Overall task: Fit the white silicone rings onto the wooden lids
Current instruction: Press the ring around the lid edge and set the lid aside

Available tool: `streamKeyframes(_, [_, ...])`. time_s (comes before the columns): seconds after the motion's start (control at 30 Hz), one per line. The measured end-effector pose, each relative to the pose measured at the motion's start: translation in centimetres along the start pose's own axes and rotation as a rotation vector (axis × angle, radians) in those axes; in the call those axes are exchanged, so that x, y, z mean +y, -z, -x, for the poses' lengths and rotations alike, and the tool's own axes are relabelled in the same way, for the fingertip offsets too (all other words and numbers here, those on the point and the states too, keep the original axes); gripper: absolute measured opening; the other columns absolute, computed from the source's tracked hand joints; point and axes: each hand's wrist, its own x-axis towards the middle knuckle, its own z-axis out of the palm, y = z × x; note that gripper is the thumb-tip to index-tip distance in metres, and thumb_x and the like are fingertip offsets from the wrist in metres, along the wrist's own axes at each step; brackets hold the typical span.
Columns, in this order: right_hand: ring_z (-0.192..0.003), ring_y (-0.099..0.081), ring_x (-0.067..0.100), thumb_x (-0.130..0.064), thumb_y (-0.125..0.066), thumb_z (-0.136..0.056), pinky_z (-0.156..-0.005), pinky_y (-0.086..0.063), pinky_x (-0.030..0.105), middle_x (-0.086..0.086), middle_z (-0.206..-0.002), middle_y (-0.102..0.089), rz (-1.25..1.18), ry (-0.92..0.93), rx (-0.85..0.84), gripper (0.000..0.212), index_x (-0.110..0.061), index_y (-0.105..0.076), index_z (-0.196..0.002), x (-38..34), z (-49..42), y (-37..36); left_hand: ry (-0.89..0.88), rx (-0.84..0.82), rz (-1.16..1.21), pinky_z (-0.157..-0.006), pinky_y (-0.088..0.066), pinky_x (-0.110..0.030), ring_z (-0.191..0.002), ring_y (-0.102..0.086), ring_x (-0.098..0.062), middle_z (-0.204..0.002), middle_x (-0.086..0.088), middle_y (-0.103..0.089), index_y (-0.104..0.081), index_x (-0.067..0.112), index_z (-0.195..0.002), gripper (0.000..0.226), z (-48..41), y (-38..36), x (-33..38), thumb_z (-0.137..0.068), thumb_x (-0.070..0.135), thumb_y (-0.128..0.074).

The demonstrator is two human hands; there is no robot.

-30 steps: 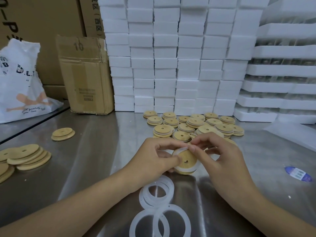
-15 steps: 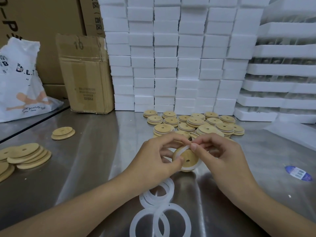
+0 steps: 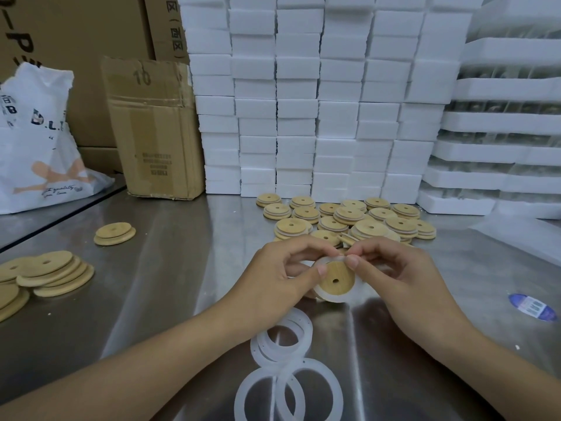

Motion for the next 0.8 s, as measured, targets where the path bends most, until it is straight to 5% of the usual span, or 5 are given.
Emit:
streamKeyframes(0.37, [-0.078, -0.068, 0.004, -0.014, -0.075, -0.092, -0.072, -0.049, 0.011, 0.001, -0.083, -0.077, 0.039, -0.041, -0.154, 0.005, -0.012, -0.080, -0.091, -0.2, -0.7, 1.7, 0.057, 0.016, 0.068, -0.090, -0.064, -0.060, -0.107, -0.079, -0.030, -0.123, -0.001, -0.078, -0.078, 0.032, -0.115, 0.023, 0.0, 0.0, -0.1, -0.101, 0.018, -0.067])
streamKeyframes(0.57, [-0.074, -0.065, 0.015, -0.025, -0.082, -0.085, -0.073, -0.053, 0.024, 0.014, -0.082, -0.074, 0.018, -0.097, -0.137, 0.015, -0.011, -0.077, -0.089, 0.5, -0.5, 1.0, 0.088, 0.126, 0.127, -0.079, -0.068, -0.039, -0.103, -0.081, -0.023, -0.118, 0.002, -0.081, -0.080, 0.032, -0.113, 0.027, -0.1, 0.6, 0.0, -0.102, 0.009, -0.072])
streamKeyframes(0.67, [-0.076, -0.066, 0.018, -0.032, -0.079, -0.087, -0.076, -0.056, 0.031, 0.013, -0.081, -0.073, 0.043, -0.114, -0.155, 0.019, -0.013, -0.077, -0.087, 0.8, -0.3, 0.9, 0.118, 0.147, 0.149, -0.078, -0.068, -0.039, -0.103, -0.081, -0.023, -0.116, 0.000, -0.082, -0.078, 0.027, -0.119, 0.027, -0.1, 0.7, 0.1, -0.101, 0.009, -0.072])
streamKeyframes(0.8, [-0.071, -0.065, 0.009, -0.028, -0.075, -0.094, -0.069, -0.050, 0.014, 0.007, -0.074, -0.070, 0.013, -0.156, -0.196, 0.016, -0.014, -0.075, -0.085, 0.9, -0.5, 0.9, 0.160, 0.172, 0.196, -0.078, -0.069, -0.042, -0.107, -0.080, -0.023, -0.117, 0.000, -0.082, -0.077, 0.025, -0.123, 0.029, -0.1, 0.9, 0.3, -0.101, 0.008, -0.073])
